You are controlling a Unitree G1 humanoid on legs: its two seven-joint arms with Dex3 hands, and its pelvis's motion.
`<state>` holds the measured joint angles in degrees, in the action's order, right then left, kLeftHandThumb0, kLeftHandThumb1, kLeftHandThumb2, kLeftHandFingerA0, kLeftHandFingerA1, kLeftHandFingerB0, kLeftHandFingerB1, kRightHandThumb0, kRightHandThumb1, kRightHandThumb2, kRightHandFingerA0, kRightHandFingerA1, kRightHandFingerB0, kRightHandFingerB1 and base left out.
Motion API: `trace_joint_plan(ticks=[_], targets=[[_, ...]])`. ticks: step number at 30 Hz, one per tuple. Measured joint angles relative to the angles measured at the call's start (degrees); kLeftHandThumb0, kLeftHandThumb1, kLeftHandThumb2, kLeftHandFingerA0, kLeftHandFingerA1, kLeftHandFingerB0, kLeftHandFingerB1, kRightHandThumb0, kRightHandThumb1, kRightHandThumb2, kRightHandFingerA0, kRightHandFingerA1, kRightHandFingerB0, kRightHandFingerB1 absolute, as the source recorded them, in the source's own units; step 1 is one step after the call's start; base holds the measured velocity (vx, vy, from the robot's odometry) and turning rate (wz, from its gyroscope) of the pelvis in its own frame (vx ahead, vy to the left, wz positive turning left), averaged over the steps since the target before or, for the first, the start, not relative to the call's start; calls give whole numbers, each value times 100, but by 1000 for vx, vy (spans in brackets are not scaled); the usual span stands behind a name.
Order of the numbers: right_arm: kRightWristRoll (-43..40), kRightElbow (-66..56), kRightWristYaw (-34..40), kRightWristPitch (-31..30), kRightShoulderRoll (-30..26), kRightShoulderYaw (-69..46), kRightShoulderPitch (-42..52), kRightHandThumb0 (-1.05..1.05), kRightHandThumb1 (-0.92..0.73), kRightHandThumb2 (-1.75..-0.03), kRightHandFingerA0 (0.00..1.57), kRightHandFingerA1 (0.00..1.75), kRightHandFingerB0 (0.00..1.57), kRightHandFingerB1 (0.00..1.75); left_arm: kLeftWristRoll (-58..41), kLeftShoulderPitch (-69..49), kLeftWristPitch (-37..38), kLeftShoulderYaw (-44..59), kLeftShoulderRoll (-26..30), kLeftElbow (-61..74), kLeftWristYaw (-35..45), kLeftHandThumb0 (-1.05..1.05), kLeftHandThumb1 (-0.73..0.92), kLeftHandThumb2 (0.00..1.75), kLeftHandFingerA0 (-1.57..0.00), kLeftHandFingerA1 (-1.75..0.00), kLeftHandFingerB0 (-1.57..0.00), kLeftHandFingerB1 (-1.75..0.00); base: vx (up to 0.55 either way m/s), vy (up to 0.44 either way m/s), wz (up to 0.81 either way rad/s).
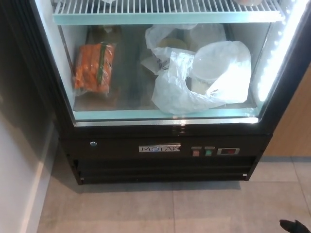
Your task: The robot stands in front of a refrigerator with an opened door and closes the door by swing its right hand at the door
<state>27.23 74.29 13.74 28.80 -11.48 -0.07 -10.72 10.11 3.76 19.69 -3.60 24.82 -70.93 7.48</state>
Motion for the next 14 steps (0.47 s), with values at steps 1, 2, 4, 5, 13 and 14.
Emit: trace_joint_plan(ticks=[1,2,4,5,13,14], targets=[[-28,10,-65,-27,1,-10,-12,-82,-79,-69,37,38,31,33,0,-2,1,0,0,2,0,-55,92,72,-27,-35,-19,-33,0,0,0],[-63,26,-167,-72,1,-24,-32,-82,-79,-69,37,38,31,33,0,-2,1,0,0,6,0,-55,92,72,-27,-35,-19,-33,0,0,0],[-120,51,-364,-164,1,-46,-61,-82,-79,-69,37,38,31,33,0,1,1,1,1,10,1,-55,92,72,-27,-35,-19,-33,0,0,0],[-157,59,-458,-207,1,-56,-70,-82,-79,-69,37,38,31,33,0,2,1,2,2,11,3,-55,92,72,-27,-35,-19,-33,0,0,0],[-381,78,-1056,-518,0,-3,-119,-79,-85,-67,35,36,27,31,12,25,0,9,42,21,6,-55,92,71,-29,-36,-21,-33,0,0,0],[-395,77,-1091,-537,0,11,-119,-79,-85,-67,35,36,27,31,14,25,0,8,45,22,6,-55,92,71,-29,-36,-21,-33,0,0,0]])
